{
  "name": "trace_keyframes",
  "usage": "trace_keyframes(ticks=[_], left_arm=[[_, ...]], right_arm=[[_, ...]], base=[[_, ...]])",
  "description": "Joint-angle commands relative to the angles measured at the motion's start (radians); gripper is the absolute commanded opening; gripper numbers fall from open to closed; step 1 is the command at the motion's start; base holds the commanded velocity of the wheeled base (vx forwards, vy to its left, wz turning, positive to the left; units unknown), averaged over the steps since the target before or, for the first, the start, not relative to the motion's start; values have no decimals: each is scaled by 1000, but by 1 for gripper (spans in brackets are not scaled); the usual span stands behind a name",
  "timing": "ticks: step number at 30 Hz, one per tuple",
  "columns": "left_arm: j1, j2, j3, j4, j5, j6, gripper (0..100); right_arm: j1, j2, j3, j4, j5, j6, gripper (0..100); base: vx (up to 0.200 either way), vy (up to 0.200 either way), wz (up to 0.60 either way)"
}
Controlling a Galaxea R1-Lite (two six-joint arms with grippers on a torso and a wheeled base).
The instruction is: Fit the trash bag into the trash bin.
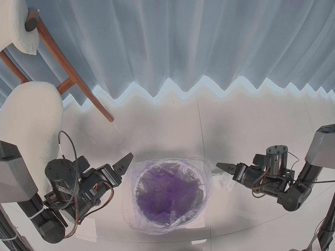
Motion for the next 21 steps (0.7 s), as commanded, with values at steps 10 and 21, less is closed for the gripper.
trace_keyframes(ticks=[10, 21], left_arm=[[-1, -89, 45, -1, 11, 4, 100], [0, -108, 88, -1, 9, 8, 100]], right_arm=[[52, 160, -117, -1, -3, 6, 100], [77, 207, -155, -3, -7, 16, 0]], base=[[0, 0, 0], [0, 0, 0]])
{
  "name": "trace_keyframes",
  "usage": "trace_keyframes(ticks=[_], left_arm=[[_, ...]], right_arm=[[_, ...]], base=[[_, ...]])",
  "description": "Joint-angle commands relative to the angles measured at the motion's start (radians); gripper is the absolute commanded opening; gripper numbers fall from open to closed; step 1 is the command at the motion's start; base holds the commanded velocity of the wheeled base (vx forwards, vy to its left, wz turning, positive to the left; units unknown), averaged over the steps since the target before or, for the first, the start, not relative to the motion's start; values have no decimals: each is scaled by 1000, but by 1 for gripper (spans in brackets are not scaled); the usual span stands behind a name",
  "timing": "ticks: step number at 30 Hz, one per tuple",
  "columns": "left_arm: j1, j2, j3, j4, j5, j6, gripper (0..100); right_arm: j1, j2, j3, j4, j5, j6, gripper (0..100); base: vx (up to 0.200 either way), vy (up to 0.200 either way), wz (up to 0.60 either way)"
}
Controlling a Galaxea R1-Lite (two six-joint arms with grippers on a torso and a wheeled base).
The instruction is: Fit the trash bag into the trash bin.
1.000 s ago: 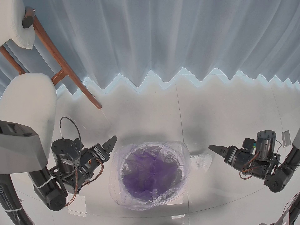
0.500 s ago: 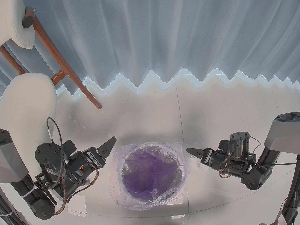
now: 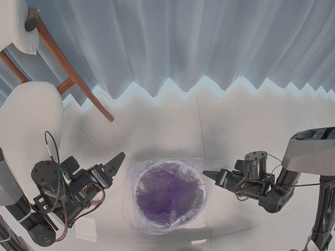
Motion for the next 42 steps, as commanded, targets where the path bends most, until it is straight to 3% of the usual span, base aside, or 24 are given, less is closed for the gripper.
trace_keyframes(ticks=[1, 13, 22, 32, 33, 38, 42], left_arm=[[1, -8, 30, -1, 0, 2, 100], [1, -30, 59, -1, -5, 19, 100], [1, -63, 67, -1, 1, 25, 100], [1, -68, 70, -1, 78, 16, 100], [1, -70, 72, -1, 78, 16, 100], [1, -73, 78, -1, 83, 17, 100], [-6, -85, 84, -1, 90, 16, 100]], right_arm=[[4, 25, -12, -1, -2, 2, 0], [-44, 182, -121, 2, -4, -29, 0], [-96, 318, -210, -34, -55, -282, 0], [-96, 321, -209, -49, -58, -275, 0], [-93, 323, -207, -58, -61, -267, 100], [-70, 214, -75, -179, -61, -143, 100], [-71, 48, 92, -189, -61, -67, 100]], base=[[0, 0, 0], [0, 0, 0], [0, 0, 0], [0, 0, 0], [0, 0, 0], [0, 0, 0], [0, 0, 0]])
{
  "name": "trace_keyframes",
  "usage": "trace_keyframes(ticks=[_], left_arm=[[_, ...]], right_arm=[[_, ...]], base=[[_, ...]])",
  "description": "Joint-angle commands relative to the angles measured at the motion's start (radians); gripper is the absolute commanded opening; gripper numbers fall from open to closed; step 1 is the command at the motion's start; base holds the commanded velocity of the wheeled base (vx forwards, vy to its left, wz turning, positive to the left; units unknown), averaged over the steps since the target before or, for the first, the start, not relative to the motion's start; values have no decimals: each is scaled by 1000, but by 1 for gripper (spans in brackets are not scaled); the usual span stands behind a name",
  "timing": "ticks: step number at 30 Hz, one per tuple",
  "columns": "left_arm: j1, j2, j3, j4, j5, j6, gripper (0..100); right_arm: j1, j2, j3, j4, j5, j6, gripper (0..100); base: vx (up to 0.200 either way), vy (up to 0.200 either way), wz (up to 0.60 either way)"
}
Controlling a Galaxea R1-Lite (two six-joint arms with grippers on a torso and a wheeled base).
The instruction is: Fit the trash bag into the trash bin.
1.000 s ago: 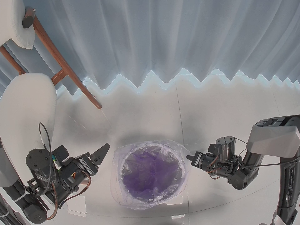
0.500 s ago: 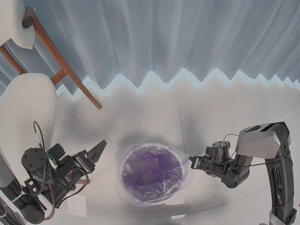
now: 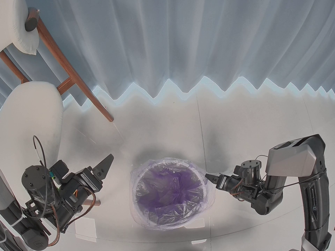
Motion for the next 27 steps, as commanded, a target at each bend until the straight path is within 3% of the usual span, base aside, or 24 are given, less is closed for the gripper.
trace_keyframes(ticks=[1, 6, 13, 27], left_arm=[[-7, -12, 9, 0, 8, 0, 100], [-9, -4, 20, -2, 6, -30, 100], [-90, -9, 60, 0, 6, -171, 100], [-107, 10, 60, 0, 6, -172, 100]], right_arm=[[4, -256, 221, -31, 1, 114, 100], [2, -475, 346, -18, 0, 252, 100], [24, -674, 488, -20, -3, 257, 100], [33, -676, 550, -27, -12, 267, 100]], base=[[0, 0, 0], [-40, 0, 0], [-200, 0, 0], [-200, 0, 0]])
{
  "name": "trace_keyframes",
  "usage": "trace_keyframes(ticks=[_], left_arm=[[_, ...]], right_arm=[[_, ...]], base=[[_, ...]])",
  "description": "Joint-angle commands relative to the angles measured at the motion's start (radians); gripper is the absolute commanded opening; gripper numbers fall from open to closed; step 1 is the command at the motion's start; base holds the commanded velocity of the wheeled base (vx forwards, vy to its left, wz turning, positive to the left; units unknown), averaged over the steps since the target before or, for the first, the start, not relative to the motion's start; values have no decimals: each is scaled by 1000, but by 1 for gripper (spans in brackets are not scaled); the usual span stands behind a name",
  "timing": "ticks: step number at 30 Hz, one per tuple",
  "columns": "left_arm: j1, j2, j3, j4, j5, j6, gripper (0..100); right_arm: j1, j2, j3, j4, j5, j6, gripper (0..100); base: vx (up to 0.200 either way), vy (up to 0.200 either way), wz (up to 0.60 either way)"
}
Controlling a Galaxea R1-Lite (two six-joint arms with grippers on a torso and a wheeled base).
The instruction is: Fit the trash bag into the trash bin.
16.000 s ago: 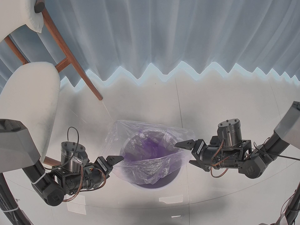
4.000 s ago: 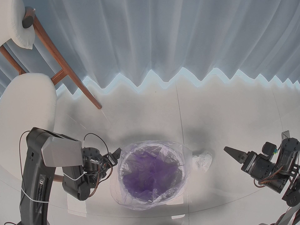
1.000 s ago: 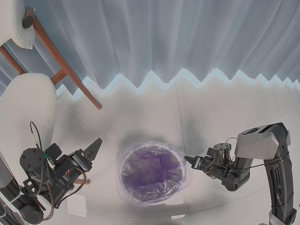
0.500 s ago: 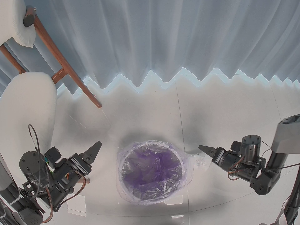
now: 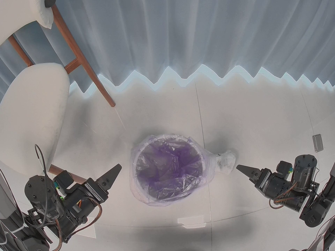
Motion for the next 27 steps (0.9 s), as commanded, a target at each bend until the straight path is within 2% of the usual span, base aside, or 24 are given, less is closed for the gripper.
trace_keyframes(ticks=[1, 4, 7, 10, 12, 13, 14, 16, 17, 19, 22, 27], left_arm=[[-6, 17, 18, -1, 1, 1, 100], [-35, 44, 18, 1, 16, 3, 100], [-93, 106, 18, 1, 93, 1, 100], [-188, 300, 1, -5, 275, -11, 100], [-202, 342, -31, -7, 329, -29, 100], [-207, 360, -79, -4, 373, -99, 100], [-211, 357, -82, -4, 375, -131, 100], [-211, 357, -82, -4, 375, -131, 100], [-231, 287, -77, -4, 364, -164, 100], [-236, 205, -76, -2, 343, -172, 100], [-221, 66, -79, -2, 301, -197, 100], [-86, -85, -130, 1, 211, -214, 100]], right_arm=[[6, -9, -1, 0, 1, 1, 100], [26, 7, -4, -2, 1, 4, 100], [51, 17, -4, -2, 1, 10, 100], [95, 27, -6, -2, -1, 29, 100], [106, 37, -17, -3, -1, 35, 100], [117, 65, -50, -2, -1, 38, 100], [125, 86, -69, -2, -4, 39, 100], [125, 86, -69, -2, -4, 39, 100], [138, 146, -122, -2, -24, 41, 100], [157, 178, -167, 2, -39, 46, 100], [166, 205, -224, 11, -42, 64, 100], [180, 263, -330, 51, -44, 95, 100]], base=[[-200, 0, 0], [-200, 0, 0], [-67, 0, 0], [0, 0, 0], [0, 0, 0], [0, 0, 0], [0, 0, 0], [0, 0, 0], [0, 0, 0], [0, 0, 0], [0, 0, 0], [0, 0, 0]])
